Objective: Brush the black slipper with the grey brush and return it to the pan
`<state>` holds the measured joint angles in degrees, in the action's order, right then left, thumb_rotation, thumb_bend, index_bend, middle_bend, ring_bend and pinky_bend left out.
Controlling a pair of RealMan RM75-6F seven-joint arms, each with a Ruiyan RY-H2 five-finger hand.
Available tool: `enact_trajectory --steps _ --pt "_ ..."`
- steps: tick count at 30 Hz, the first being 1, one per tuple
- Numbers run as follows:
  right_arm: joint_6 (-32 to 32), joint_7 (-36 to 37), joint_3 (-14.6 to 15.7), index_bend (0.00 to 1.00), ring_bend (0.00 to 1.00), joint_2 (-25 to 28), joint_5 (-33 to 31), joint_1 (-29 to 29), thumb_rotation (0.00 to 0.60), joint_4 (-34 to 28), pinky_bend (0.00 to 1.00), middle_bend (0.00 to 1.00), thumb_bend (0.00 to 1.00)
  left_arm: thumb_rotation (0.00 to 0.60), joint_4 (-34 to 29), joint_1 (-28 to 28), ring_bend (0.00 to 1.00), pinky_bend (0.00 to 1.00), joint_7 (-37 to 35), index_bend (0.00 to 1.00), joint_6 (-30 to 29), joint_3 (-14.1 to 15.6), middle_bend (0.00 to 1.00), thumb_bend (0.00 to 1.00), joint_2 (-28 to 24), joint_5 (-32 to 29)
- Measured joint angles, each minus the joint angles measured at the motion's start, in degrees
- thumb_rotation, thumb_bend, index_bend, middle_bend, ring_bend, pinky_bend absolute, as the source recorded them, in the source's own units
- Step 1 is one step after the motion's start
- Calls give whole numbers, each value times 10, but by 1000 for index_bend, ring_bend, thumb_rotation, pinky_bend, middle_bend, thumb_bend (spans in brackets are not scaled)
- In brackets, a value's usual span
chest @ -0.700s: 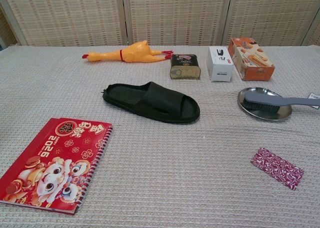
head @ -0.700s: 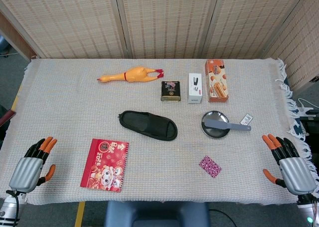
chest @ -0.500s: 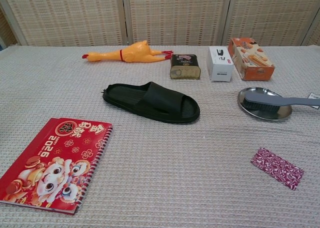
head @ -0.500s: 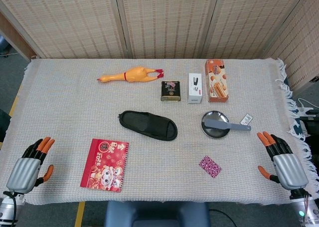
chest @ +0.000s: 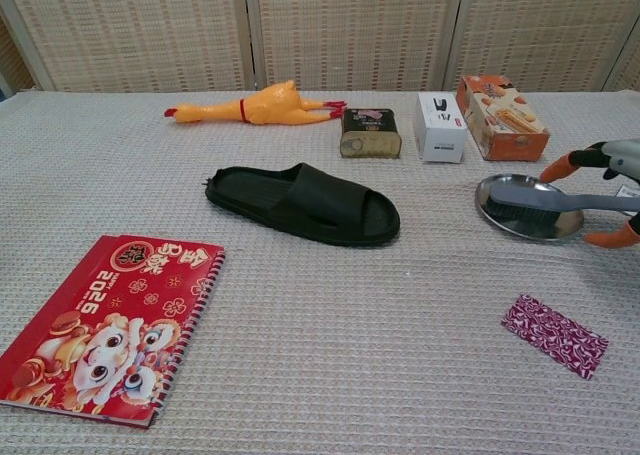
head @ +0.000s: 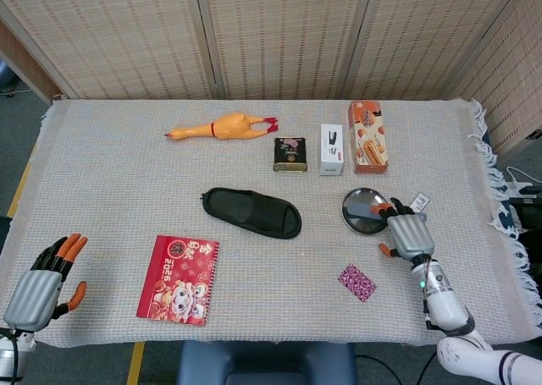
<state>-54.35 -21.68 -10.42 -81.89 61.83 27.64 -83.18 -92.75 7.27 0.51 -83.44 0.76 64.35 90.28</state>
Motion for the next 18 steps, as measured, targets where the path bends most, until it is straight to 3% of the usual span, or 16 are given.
enact_trajectory --steps 5,18 --pt "14 -41 -29 279 57 -70 -61 50 600 63 216 183 178 600 -3 2 0 118 -7 0 7 0 0 472 -7 -3" --pt "18 -43 -36 283 69 -101 -103 75 600 125 245 185 178 600 -3 5 0 119 -8 0 16 -1 0 468 -8 -7"
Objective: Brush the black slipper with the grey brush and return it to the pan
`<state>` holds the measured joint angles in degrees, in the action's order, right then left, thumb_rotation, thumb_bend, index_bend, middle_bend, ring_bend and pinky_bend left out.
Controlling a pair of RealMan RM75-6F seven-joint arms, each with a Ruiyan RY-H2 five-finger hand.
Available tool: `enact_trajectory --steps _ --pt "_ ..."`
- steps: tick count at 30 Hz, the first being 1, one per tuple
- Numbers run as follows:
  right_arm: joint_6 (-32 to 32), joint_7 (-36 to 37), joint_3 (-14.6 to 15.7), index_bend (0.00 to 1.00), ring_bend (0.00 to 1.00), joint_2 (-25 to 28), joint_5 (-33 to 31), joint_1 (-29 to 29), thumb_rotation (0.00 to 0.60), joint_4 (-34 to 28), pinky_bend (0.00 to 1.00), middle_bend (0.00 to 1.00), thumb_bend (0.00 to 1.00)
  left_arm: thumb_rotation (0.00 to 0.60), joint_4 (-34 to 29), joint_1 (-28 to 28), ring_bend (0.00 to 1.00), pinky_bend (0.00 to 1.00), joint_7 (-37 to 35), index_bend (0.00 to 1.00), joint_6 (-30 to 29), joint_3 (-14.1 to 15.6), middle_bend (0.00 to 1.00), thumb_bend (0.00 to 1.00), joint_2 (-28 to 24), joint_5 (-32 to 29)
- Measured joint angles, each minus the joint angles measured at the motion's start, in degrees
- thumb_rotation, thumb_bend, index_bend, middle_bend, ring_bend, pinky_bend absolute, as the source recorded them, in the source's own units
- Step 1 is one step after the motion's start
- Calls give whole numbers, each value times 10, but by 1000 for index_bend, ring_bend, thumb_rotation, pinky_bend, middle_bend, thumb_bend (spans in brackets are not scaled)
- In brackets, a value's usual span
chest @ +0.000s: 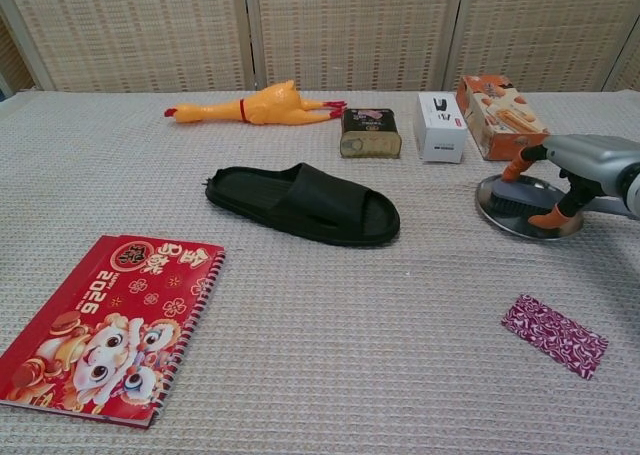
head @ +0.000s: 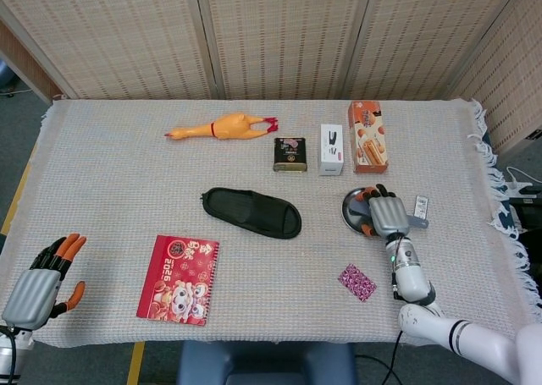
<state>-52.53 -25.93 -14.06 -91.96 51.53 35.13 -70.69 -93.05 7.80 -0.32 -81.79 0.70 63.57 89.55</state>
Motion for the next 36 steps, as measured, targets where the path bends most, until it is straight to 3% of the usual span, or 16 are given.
enact_trajectory --steps 19,30,36 --pt "-6 30 3 321 94 1 -10 -4 600 28 298 196 178 600 0 4 0 122 2 0 8 -1 0 471 1 -3" --pt "-25 9 1 432 176 -33 -18 8 600 50 421 260 178 600 1 6 0 123 -1 0 10 1 0 470 0 0" --pt "-34 2 5 549 338 -41 -13 8 600 54 603 335 178 600 0 5 0 123 -2 0 7 3 0 471 -1 5"
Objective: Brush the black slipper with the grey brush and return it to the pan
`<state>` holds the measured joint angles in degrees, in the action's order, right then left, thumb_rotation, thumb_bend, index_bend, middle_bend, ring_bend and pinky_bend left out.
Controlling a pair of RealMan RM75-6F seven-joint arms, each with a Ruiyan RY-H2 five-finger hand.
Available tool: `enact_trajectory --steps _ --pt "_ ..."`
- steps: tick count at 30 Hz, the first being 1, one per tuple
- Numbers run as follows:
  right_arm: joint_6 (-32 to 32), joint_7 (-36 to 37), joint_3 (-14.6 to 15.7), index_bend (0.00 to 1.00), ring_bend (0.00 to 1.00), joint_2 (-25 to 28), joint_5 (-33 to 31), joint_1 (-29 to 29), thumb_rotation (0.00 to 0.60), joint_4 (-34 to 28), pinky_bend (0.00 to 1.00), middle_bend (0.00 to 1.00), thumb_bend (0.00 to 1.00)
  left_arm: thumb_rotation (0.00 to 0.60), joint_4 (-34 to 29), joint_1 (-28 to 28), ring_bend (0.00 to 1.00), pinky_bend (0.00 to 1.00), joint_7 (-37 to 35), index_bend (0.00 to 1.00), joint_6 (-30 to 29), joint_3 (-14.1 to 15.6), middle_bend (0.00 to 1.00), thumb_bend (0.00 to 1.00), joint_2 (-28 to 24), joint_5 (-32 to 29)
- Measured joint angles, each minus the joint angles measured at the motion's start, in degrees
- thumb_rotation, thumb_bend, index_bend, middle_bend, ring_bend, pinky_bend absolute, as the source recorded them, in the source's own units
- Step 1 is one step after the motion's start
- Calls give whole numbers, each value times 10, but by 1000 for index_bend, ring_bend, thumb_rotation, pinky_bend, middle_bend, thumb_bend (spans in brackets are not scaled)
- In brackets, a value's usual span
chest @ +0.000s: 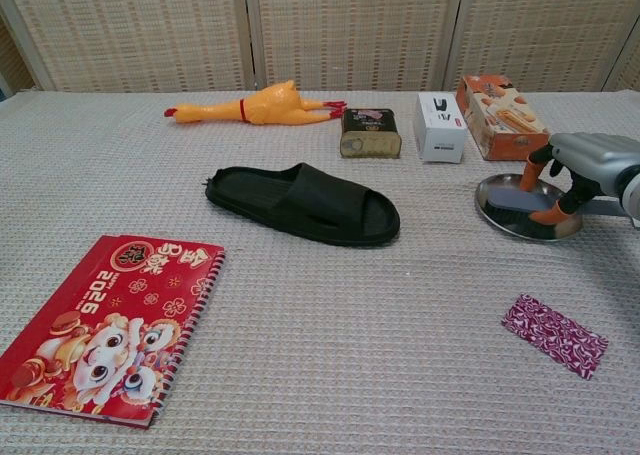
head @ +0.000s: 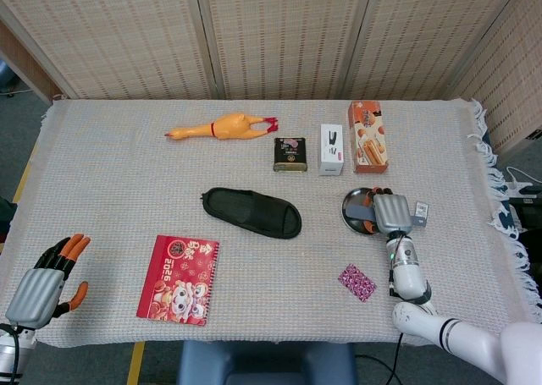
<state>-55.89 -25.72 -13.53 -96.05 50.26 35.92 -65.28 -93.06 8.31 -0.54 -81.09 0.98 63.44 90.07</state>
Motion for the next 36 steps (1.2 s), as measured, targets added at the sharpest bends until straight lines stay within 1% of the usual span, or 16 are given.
enact_trajectory --steps 4,8,14,21,25,31,33,36 --pt "-3 -6 2 618 404 -6 1 0 600 5 675 403 179 600 -1 -1 0 124 1 0 -2 0 0 472 0 1" --pt "-15 0 2 714 495 -14 12 -1 600 14 739 488 187 600 -1 -1 0 123 0 0 -3 1 0 473 0 2" --pt "-32 17 -1 812 559 -24 34 -2 600 26 808 556 234 600 0 -2 0 123 -2 0 -5 2 0 472 -1 4" --pt "-61 56 -8 871 589 -28 75 -5 600 27 844 596 276 600 -1 -2 0 123 -2 0 -5 2 0 473 -1 5" --pt "-73 71 -15 885 591 -20 97 -2 600 5 849 603 286 600 -2 -2 0 124 -4 0 -6 2 0 476 -2 6" --pt "-68 62 -33 905 600 -8 102 17 600 -61 861 615 292 600 -3 -1 0 123 -8 0 -5 3 0 479 -3 10" --pt "-65 51 -42 905 600 -11 101 32 600 -79 862 615 292 600 -3 -1 0 123 -10 0 -6 4 0 479 -4 13" --pt "-62 34 -53 905 600 -25 97 54 600 -90 862 615 291 600 -4 -1 0 124 -14 0 -8 5 0 479 -6 15"
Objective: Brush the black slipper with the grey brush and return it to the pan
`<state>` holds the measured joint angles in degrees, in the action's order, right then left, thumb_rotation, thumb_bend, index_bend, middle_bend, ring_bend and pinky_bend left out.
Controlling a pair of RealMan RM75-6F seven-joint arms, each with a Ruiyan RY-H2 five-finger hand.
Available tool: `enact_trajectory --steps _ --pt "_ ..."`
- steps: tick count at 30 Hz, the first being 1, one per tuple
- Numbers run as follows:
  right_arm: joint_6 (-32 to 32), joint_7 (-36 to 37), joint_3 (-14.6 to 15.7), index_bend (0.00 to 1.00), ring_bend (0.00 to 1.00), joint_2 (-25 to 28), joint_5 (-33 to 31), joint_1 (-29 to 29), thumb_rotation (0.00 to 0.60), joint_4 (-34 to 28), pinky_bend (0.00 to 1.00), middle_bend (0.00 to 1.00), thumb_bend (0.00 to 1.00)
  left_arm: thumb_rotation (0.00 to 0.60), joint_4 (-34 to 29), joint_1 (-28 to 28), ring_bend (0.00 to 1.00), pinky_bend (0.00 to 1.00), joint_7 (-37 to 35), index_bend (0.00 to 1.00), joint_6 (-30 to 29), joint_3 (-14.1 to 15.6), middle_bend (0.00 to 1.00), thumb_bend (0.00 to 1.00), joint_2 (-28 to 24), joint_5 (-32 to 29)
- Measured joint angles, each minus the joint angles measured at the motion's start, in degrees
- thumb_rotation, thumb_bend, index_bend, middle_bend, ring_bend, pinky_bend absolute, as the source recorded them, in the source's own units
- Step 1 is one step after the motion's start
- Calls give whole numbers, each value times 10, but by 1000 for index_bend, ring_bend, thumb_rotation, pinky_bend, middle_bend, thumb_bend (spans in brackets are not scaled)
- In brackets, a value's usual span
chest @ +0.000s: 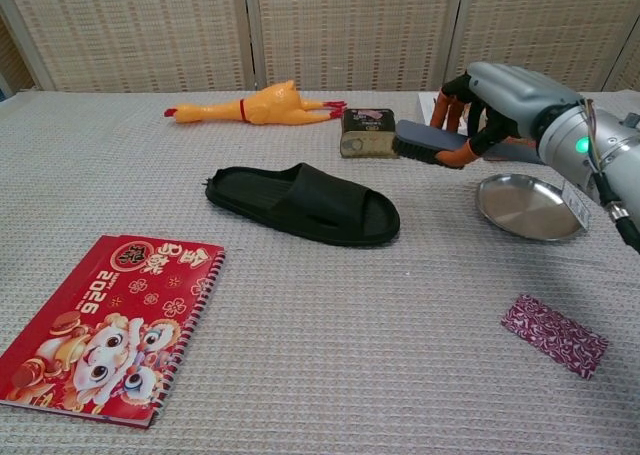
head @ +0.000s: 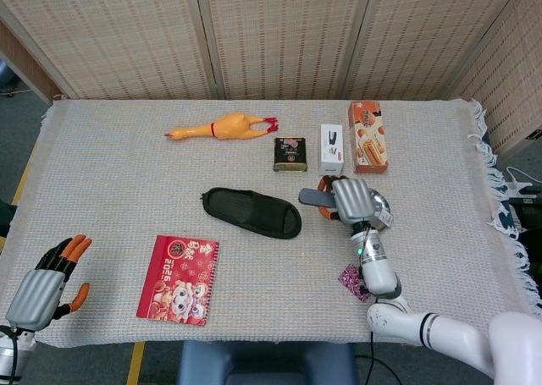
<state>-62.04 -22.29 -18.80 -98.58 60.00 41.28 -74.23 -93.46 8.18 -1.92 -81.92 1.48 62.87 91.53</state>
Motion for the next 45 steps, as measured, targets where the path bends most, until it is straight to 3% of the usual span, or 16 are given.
enact_trajectory --steps 12,22,30,45 --pt "-1 -82 -5 905 600 -75 -16 55 600 18 862 615 292 600 2 -6 0 124 -23 0 -13 4 0 478 -11 8" --pt "-20 -96 -2 905 600 -131 -13 71 600 57 862 615 292 600 1 -8 0 125 -31 0 -15 7 0 478 -16 14" --pt "-31 -106 -20 905 600 -177 -14 93 600 93 862 615 292 600 -1 -10 0 126 -36 0 -18 11 0 479 -21 19" --pt "-37 -118 -5 905 600 -172 -9 75 600 118 862 615 292 600 -4 -11 0 126 -30 0 -19 14 0 479 -21 28"
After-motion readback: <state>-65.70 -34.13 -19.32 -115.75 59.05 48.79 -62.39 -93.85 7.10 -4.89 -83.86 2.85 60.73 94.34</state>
